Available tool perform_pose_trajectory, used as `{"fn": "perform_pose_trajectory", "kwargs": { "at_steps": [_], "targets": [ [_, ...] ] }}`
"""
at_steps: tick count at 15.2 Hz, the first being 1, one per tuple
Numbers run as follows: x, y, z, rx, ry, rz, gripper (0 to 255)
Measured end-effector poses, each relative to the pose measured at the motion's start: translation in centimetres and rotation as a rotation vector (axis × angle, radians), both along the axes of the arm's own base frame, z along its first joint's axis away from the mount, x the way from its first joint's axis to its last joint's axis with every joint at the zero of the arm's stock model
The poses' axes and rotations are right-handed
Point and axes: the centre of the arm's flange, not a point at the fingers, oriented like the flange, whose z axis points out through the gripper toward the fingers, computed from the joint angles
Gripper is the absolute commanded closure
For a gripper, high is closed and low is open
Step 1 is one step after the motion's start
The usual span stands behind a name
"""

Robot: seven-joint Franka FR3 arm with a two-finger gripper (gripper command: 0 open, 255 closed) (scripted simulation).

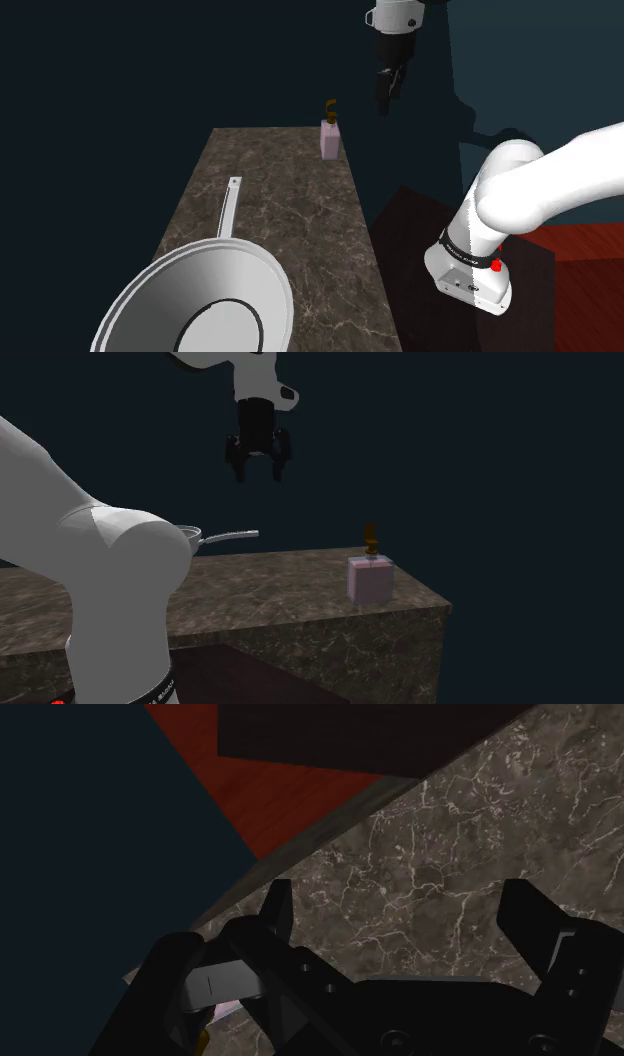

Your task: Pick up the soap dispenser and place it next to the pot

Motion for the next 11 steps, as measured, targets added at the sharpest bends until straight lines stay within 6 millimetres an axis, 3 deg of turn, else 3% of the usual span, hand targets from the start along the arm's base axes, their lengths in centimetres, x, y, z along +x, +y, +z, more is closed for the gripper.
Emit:
{"fn": "perform_pose_trajectory", "kwargs": {
  "at_steps": [3, 11],
  "targets": [
    [1.4, -0.7, -0.4, 0.002, 0.007, -0.003, 0],
    [10.7, -5.9, -3.7, 0.011, 0.052, -0.026, 0]
  ]
}}
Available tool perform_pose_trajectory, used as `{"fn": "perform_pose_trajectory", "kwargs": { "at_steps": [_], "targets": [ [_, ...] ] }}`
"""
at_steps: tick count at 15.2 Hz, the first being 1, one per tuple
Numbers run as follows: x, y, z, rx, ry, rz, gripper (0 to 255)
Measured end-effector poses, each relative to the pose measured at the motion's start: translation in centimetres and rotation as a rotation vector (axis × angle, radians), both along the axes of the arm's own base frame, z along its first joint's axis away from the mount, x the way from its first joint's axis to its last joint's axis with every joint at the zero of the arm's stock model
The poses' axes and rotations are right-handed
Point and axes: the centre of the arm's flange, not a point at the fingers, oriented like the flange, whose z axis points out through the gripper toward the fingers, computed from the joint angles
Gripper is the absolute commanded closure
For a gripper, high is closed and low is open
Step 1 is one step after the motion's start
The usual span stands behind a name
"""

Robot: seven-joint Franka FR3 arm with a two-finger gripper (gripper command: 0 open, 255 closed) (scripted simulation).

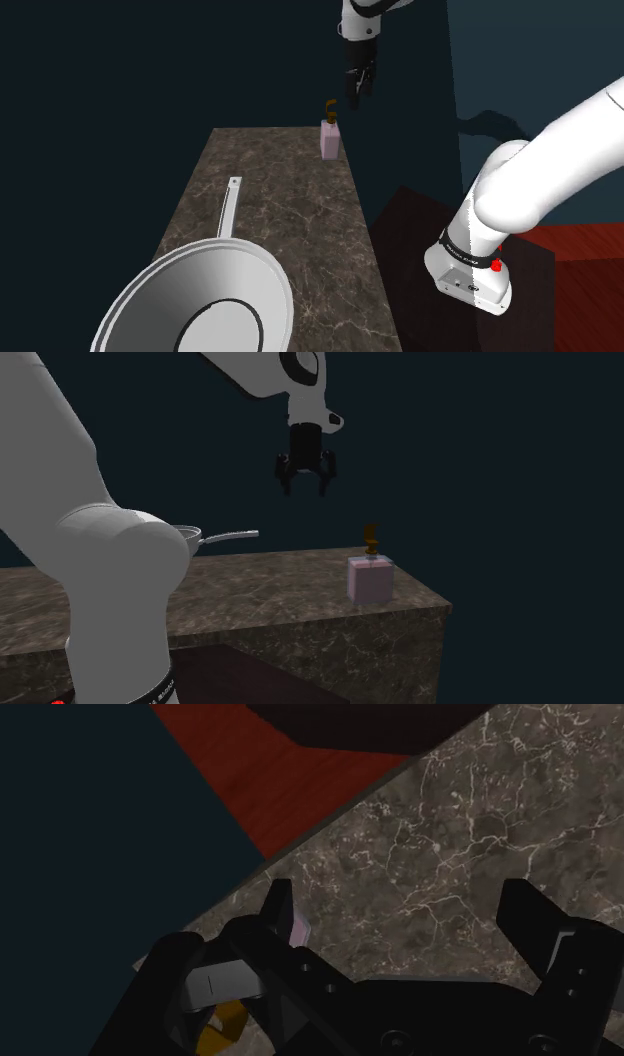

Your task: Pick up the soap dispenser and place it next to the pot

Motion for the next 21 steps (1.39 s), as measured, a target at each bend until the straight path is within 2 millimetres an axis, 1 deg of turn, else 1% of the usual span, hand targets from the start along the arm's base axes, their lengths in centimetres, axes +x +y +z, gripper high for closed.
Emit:
{"fn": "perform_pose_trajectory", "kwargs": {
  "at_steps": [4, 6, 8, 11, 15, 17, 18, 21],
  "targets": [
    [4.6, -2.5, -1.4, 0.005, 0.023, -0.012, 0],
    [7.0, -3.6, -2.6, 0.007, 0.034, -0.017, 0],
    [9.5, -5.1, -3.2, 0.01, 0.045, -0.023, 0],
    [12.3, -7.1, -5.0, 0.014, 0.063, -0.031, 0],
    [17.1, -10.0, -7.0, 0.018, 0.086, -0.043, 0],
    [19.3, -11.5, -8.4, 0.021, 0.097, -0.049, 0],
    [20.1, -11.9, -8.8, 0.021, 0.102, -0.05, 0],
    [20.2, -12.1, -10.0, 0.022, 0.105, -0.052, 0]
  ]
}}
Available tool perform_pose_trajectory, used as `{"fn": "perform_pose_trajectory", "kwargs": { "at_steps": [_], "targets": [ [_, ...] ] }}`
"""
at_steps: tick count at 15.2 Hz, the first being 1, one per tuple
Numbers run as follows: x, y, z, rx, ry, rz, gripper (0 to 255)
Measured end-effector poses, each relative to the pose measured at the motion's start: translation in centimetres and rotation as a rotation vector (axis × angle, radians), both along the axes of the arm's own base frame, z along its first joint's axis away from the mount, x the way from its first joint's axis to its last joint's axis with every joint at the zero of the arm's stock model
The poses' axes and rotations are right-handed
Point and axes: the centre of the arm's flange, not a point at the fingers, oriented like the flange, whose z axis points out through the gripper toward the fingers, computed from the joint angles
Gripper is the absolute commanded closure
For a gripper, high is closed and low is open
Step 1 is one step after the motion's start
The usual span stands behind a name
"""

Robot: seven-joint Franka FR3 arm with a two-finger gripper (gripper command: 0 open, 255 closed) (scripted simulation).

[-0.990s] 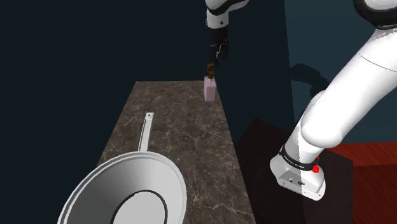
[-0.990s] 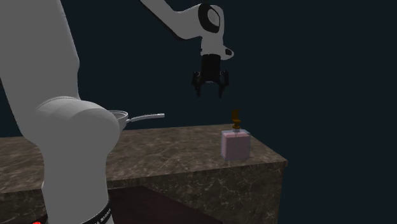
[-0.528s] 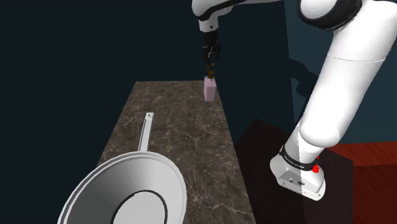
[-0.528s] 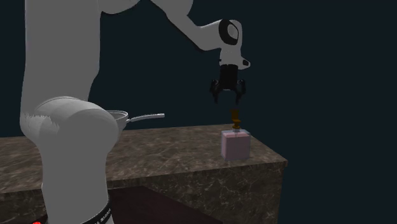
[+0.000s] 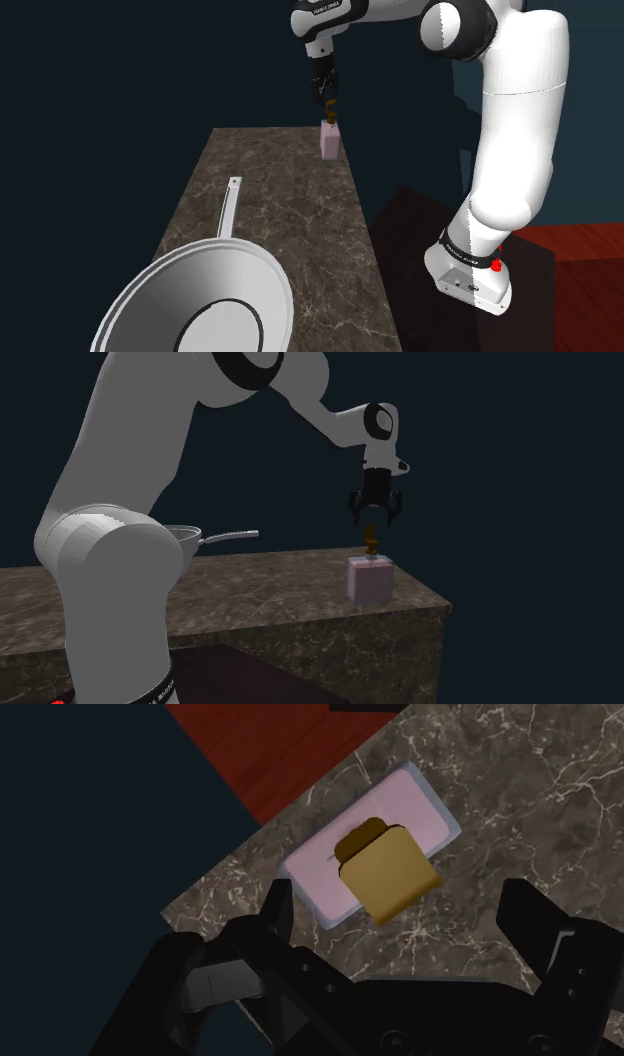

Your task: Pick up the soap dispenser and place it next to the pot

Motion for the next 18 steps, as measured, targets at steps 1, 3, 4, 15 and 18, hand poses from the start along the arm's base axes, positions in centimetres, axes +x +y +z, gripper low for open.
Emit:
{"fn": "perform_pose_trajectory", "kwargs": {
  "at_steps": [1, 3, 4, 15, 18],
  "targets": [
    [-0.1, 0.0, -0.4, 0.0, 0.0, 0.0, 0],
    [-0.3, 0.0, -1.5, 0.0, 0.0, 0.0, 0],
    [-0.5, 0.0, -2.2, 0.0, 0.001, 0.0, 0],
    [-0.6, 0.0, -2.7, 0.001, -0.001, 0.001, 255],
    [-0.6, 0.0, -2.7, 0.001, -0.002, 0.001, 255]
  ]
}}
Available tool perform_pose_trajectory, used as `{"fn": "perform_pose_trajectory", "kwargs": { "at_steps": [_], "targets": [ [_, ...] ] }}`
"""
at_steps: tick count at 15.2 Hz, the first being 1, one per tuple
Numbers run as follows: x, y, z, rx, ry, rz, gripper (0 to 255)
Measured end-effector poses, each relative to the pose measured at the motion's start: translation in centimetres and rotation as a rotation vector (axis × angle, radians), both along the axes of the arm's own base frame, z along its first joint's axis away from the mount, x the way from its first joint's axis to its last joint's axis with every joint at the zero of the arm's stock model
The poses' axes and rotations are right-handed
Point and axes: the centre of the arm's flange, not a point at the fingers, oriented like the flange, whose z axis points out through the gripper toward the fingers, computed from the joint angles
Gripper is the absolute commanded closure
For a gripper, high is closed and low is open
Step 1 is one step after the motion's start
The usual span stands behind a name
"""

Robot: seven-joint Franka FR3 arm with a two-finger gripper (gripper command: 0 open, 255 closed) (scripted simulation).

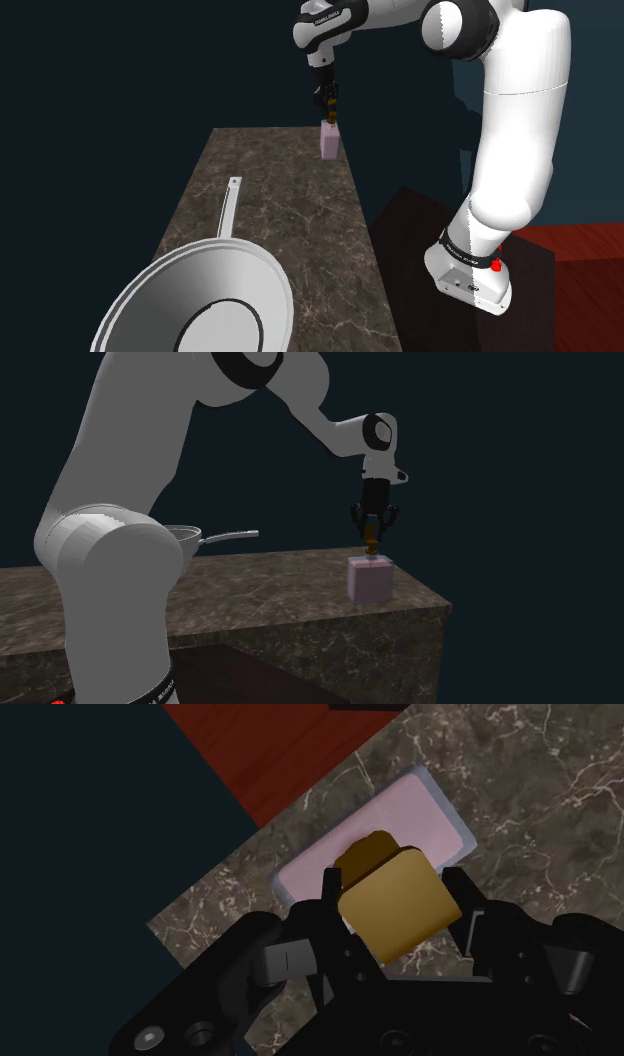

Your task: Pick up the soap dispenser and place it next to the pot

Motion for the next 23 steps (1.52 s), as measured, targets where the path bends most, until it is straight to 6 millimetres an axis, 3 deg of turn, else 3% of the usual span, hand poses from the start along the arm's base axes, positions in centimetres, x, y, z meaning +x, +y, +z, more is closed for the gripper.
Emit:
{"fn": "perform_pose_trajectory", "kwargs": {
  "at_steps": [5, 23],
  "targets": [
    [0.0, 0.0, 0.2, 0.0, 0.001, 0.0, 255],
    [0.0, 0.0, 9.4, -0.001, 0.002, -0.001, 255]
  ]
}}
